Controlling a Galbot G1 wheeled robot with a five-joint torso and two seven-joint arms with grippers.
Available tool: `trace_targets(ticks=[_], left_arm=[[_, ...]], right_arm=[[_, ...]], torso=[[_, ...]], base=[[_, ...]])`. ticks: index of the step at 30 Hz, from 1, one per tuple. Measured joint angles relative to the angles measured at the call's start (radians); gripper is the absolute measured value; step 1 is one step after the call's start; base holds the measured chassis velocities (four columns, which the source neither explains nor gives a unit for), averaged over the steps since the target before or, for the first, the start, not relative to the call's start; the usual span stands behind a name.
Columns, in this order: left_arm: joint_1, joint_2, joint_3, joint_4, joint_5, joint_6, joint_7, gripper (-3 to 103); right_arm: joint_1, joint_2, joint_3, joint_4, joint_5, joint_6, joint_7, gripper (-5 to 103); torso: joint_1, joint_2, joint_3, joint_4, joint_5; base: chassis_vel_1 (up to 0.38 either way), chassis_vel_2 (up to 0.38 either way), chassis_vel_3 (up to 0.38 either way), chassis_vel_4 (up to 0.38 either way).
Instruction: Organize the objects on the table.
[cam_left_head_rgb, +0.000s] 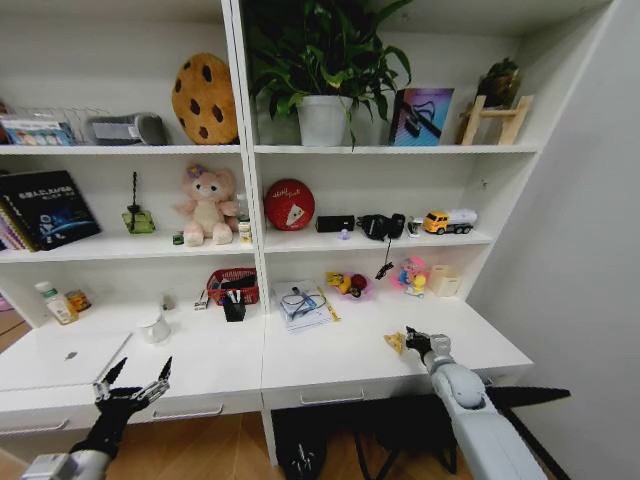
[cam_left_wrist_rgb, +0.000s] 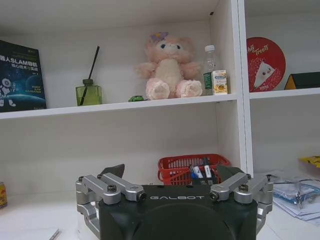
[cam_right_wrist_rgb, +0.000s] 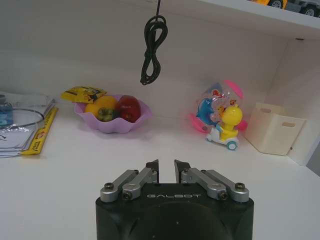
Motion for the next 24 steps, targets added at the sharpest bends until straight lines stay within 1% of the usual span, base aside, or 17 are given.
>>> trace_targets(ticks=[1, 2, 3, 4, 6, 7, 10, 11, 13, 15, 17, 18, 19, 20, 22, 23, 24], left_arm=[[0.0, 0.0, 0.0, 0.0, 0.0, 0.0, 0.0, 100], [0.0, 0.0, 0.0, 0.0, 0.0, 0.0, 0.0, 100], [0.0, 0.0, 0.0, 0.0, 0.0, 0.0, 0.0, 100], [0.0, 0.0, 0.0, 0.0, 0.0, 0.0, 0.0, 100], [0.0, 0.0, 0.0, 0.0, 0.0, 0.0, 0.0, 100], [0.0, 0.0, 0.0, 0.0, 0.0, 0.0, 0.0, 100], [0.0, 0.0, 0.0, 0.0, 0.0, 0.0, 0.0, 100], [0.0, 0.0, 0.0, 0.0, 0.0, 0.0, 0.0, 100], [0.0, 0.0, 0.0, 0.0, 0.0, 0.0, 0.0, 100], [0.0, 0.0, 0.0, 0.0, 0.0, 0.0, 0.0, 100], [0.0, 0.0, 0.0, 0.0, 0.0, 0.0, 0.0, 100], [0.0, 0.0, 0.0, 0.0, 0.0, 0.0, 0.0, 100], [0.0, 0.0, 0.0, 0.0, 0.0, 0.0, 0.0, 100], [0.0, 0.0, 0.0, 0.0, 0.0, 0.0, 0.0, 100], [0.0, 0.0, 0.0, 0.0, 0.0, 0.0, 0.0, 100], [0.0, 0.0, 0.0, 0.0, 0.0, 0.0, 0.0, 100], [0.0, 0.0, 0.0, 0.0, 0.0, 0.0, 0.0, 100]], right_arm=[[-0.017, 0.004, 0.003, 0.018, 0.001, -0.001, 0.0, 23], [-0.023, 0.009, 0.003, 0.022, 0.003, -0.005, 0.001, 23], [-0.026, 0.018, 0.003, 0.018, 0.004, -0.007, 0.002, 28], [-0.026, 0.018, 0.003, 0.018, 0.004, -0.007, 0.002, 28], [-0.017, 0.04, -0.004, -0.022, -0.001, -0.006, 0.004, 40], [-0.017, 0.04, -0.004, -0.022, -0.001, -0.006, 0.004, 40], [0.009, 0.06, -0.018, -0.066, -0.003, -0.005, 0.006, 56], [0.009, 0.06, -0.018, -0.066, -0.003, -0.005, 0.006, 56], [0.027, 0.066, -0.024, -0.092, -0.008, -0.005, 0.006, 66], [0.035, 0.067, -0.025, -0.101, -0.011, -0.004, 0.005, 66], [0.046, 0.067, -0.028, -0.115, -0.012, -0.004, 0.005, 80], [0.049, 0.068, -0.028, -0.121, -0.012, -0.004, 0.005, 78], [0.05, 0.068, -0.029, -0.123, -0.013, -0.004, 0.005, 73], [0.05, 0.068, -0.029, -0.123, -0.013, -0.004, 0.005, 73], [0.05, 0.069, -0.029, -0.128, -0.013, -0.004, 0.005, 61], [0.05, 0.069, -0.029, -0.128, -0.013, -0.004, 0.005, 61], [0.05, 0.07, -0.029, -0.13, -0.013, -0.004, 0.005, 56]], torso=[[0.0, 0.0, 0.0, 0.0, -0.0001], [0.0, 0.0, 0.0, -0.0001, 0.0], [0.0, 0.0, 0.0, -0.0001, -0.0001], [0.0, 0.0, 0.0, -0.0001, -0.0001], [0.0, 0.0, 0.0, 0.0, 0.0004], [0.0, 0.0, 0.0, 0.0, 0.0004], [0.0, 0.0, 0.0, 0.0002, 0.0001], [0.0, 0.0, 0.0, 0.0002, 0.0001], [0.0, 0.0, 0.0, 0.0002, 0.0002], [0.0, 0.0, 0.0, 0.0002, 0.0002], [0.0, 0.0, 0.0, 0.0002, 0.0002], [0.0, 0.0, 0.0, 0.0002, 0.0002], [0.0, 0.0, 0.0, 0.0002, 0.0001], [0.0, 0.0, 0.0, 0.0002, 0.0001], [0.0, 0.0, 0.0, 0.0001, 0.0001], [0.0, 0.0, 0.0, 0.0001, 0.0001], [0.0, 0.0, 0.0, 0.0001, 0.0001]], base=[[0.0, 0.0, 0.0, 0.0], [0.0, 0.0, 0.0, 0.0], [0.0, 0.0, 0.0, 0.0], [0.0, 0.0, 0.0, 0.0], [0.0, 0.0, 0.0, 0.0], [0.0, 0.0, 0.0, 0.0], [0.0, 0.0, 0.0, 0.0], [0.0, 0.0, 0.0, 0.0], [0.0, 0.0, 0.0, 0.0], [0.0, 0.0, 0.0, 0.0], [0.0, 0.0, 0.0, 0.0], [0.0, 0.0, 0.0, 0.0], [0.0, 0.0, 0.0, 0.0], [0.0, 0.0, 0.0, 0.0], [0.0, 0.0, 0.0, 0.0], [0.0, 0.0, 0.0, 0.0], [0.0, 0.0, 0.0, 0.0]])
